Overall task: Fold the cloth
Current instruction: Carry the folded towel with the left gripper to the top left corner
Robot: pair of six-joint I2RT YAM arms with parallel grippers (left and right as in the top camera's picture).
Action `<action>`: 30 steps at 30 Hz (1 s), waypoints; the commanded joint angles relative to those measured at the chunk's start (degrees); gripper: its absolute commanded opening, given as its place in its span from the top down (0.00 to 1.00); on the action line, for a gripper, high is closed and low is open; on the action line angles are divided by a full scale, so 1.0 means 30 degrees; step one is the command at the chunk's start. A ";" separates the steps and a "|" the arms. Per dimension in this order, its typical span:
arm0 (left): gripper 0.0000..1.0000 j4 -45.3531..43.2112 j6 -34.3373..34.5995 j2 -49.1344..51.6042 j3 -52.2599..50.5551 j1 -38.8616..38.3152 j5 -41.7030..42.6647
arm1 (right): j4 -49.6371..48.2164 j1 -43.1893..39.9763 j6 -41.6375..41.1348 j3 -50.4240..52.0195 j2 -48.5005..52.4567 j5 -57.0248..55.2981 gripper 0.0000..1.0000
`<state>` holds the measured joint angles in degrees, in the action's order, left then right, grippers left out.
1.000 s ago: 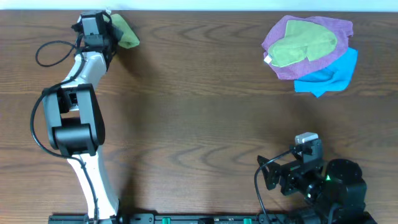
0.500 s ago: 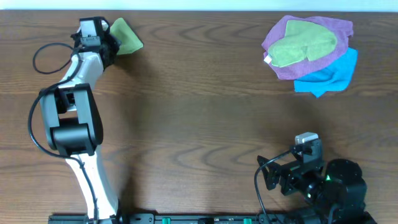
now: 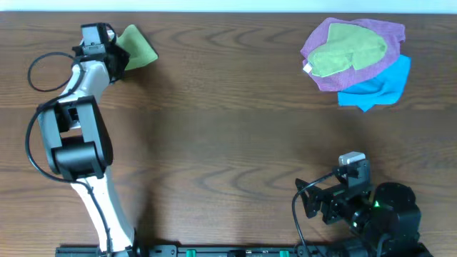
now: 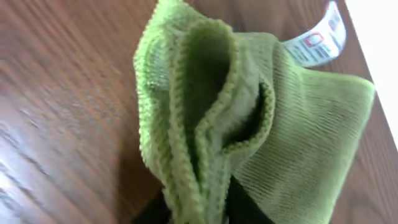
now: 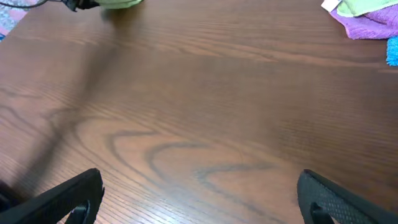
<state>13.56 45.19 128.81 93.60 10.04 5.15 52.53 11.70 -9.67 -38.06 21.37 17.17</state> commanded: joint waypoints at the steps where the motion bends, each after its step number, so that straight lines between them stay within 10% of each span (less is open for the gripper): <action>1: 0.66 0.0444 -0.0182 0.0306 0.0393 0.0379 -0.0066 | 0.0015 -0.0160 -0.0189 0.0124 -0.0029 0.0073 0.01; 9: 0.02 0.0903 -0.2084 0.0160 0.0393 0.0685 0.1304 | 0.0022 -0.0160 -0.0189 0.0124 -0.0029 0.0066 0.01; 30: 0.05 0.6018 -0.4852 -0.5362 0.0393 0.0678 0.1217 | 0.0015 -0.0160 -0.0189 0.0124 -0.0029 0.0066 0.01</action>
<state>29.87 32.91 115.09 93.80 11.90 8.84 52.53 11.70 -9.67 -38.06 21.37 17.15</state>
